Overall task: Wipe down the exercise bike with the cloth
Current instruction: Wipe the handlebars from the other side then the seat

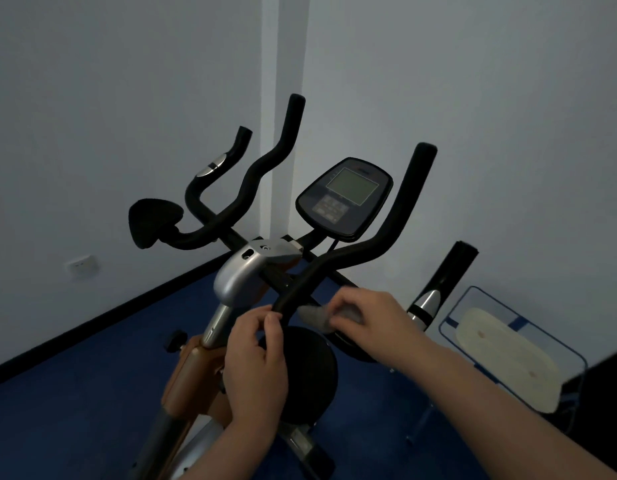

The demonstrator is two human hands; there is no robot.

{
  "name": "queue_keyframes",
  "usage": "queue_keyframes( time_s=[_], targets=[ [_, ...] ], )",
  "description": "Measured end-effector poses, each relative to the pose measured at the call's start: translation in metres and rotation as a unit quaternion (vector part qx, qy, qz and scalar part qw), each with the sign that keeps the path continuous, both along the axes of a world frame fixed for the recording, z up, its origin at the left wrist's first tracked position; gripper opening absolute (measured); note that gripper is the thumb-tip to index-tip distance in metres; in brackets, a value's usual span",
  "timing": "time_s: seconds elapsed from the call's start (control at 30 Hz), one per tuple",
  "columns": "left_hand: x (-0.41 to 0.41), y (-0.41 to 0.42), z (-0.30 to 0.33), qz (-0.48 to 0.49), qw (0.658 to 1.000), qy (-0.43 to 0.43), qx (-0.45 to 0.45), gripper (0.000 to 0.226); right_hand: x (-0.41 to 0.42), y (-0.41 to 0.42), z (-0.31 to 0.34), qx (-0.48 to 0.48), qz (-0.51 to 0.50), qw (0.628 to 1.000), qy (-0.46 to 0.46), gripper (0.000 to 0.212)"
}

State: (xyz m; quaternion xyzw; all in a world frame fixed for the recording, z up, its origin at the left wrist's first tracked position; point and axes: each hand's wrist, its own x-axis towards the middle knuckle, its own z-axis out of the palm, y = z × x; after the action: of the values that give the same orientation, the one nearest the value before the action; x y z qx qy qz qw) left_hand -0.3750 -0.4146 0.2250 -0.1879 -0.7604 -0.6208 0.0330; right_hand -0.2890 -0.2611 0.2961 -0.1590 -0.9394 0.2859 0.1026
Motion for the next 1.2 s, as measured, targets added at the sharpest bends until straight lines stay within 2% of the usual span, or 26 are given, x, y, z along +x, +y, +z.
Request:
queue_keyframes(
  time_s=[0.13, 0.27, 0.37, 0.4, 0.5, 0.57, 0.77, 0.83, 0.97, 1.07, 1.13, 1.2],
  targets=[
    [-0.002, 0.002, -0.001, 0.004, 1.000, 0.000, 0.001, 0.022, 0.027, 0.003, 0.001, -0.008, 0.040, 0.998, -0.037, 0.003],
    [-0.003, 0.001, -0.001, 0.007, 1.000, 0.017, 0.003, 0.024, -0.004, -0.012, -0.007, 0.016, -0.047, 0.998, 0.024, 0.010],
    [-0.002, 0.002, 0.000, 0.006, 1.000, 0.024, 0.007, 0.028, -0.035, -0.014, -0.004, -0.079, -0.111, 0.989, 0.061, 0.026],
    [-0.001, 0.002, 0.000, 0.007, 1.000, 0.023, 0.004, 0.028, -0.038, -0.013, -0.004, -0.079, -0.113, 0.989, 0.055, 0.027],
    [-0.002, 0.000, -0.001, 0.012, 1.000, 0.024, -0.011, 0.028, -0.023, -0.009, -0.007, -0.001, -0.108, 0.994, 0.002, 0.026],
    [-0.003, 0.001, -0.002, 0.017, 0.999, 0.028, -0.018, 0.028, -0.012, -0.007, -0.008, 0.016, -0.122, 0.992, -0.018, 0.026],
    [-0.002, -0.001, 0.001, 0.001, 0.999, 0.047, -0.019, 0.024, -0.045, -0.013, -0.007, -0.068, -0.138, 0.988, 0.029, 0.016],
    [-0.001, -0.004, 0.006, -0.020, 0.997, 0.065, -0.033, 0.018, -0.035, -0.012, -0.004, -0.030, -0.107, 0.994, 0.006, 0.017],
    [0.000, 0.004, 0.028, -0.062, 0.969, 0.201, -0.127, 0.023, 0.018, -0.005, 0.000, 0.138, -0.005, 0.989, -0.053, 0.018],
    [0.003, 0.025, 0.051, -0.126, 0.952, 0.226, -0.165, 0.031, 0.053, 0.006, 0.008, 0.295, 0.107, 0.949, -0.008, 0.006],
    [0.005, 0.036, 0.056, -0.143, 0.935, 0.249, -0.208, 0.027, 0.068, 0.031, 0.014, 0.323, 0.081, 0.942, 0.049, 0.007],
    [0.006, 0.040, 0.054, -0.123, 0.920, 0.279, -0.245, 0.028, 0.075, 0.043, 0.017, 0.291, -0.011, 0.951, 0.108, 0.007]
  ],
)
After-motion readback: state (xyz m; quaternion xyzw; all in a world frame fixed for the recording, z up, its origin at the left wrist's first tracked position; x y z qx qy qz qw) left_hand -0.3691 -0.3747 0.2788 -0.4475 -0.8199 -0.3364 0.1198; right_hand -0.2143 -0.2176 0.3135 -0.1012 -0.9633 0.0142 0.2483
